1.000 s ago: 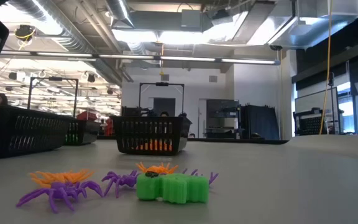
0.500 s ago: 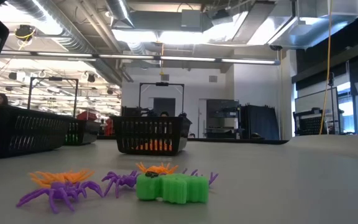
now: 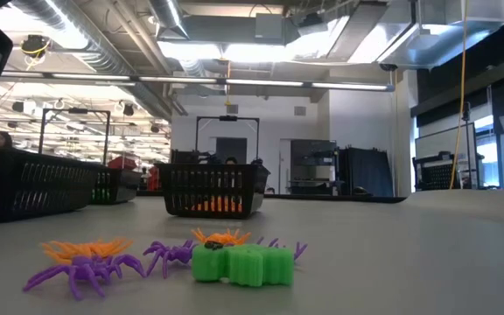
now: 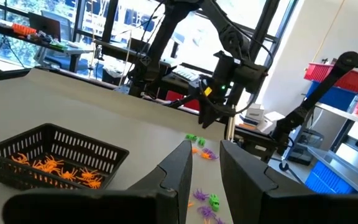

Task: Sort Halloween decoration
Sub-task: Put the green alien toy into the top left black basket

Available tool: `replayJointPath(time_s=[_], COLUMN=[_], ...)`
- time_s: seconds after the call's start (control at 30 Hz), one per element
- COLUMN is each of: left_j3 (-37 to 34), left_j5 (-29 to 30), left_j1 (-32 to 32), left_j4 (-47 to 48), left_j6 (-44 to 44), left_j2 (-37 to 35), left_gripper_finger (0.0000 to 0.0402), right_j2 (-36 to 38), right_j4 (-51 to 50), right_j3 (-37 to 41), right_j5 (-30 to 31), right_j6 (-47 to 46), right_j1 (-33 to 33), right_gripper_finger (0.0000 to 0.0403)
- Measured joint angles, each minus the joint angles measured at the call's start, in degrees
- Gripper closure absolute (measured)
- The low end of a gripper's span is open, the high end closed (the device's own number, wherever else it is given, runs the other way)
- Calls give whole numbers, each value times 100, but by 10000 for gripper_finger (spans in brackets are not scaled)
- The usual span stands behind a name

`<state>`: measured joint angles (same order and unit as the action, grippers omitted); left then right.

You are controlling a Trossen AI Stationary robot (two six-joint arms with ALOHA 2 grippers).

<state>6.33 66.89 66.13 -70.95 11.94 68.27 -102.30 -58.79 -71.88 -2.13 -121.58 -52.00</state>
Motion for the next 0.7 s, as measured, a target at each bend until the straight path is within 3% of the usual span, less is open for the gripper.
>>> replayJointPath(time_s=[0.23, 0.7], left_j3=[0, 0], left_j5=[-1, 0], left_j1=[0, 0], left_j4=[194, 243], left_j6=[219, 269], left_j2=[0, 2], left_gripper_finger=[325, 325], right_j2=[-2, 11], right_j4=[474, 1528], right_j3=[281, 1229], right_j5=[750, 553], right_j6=[-255, -678], right_j1=[8, 27], right_gripper_finger=[265, 265])
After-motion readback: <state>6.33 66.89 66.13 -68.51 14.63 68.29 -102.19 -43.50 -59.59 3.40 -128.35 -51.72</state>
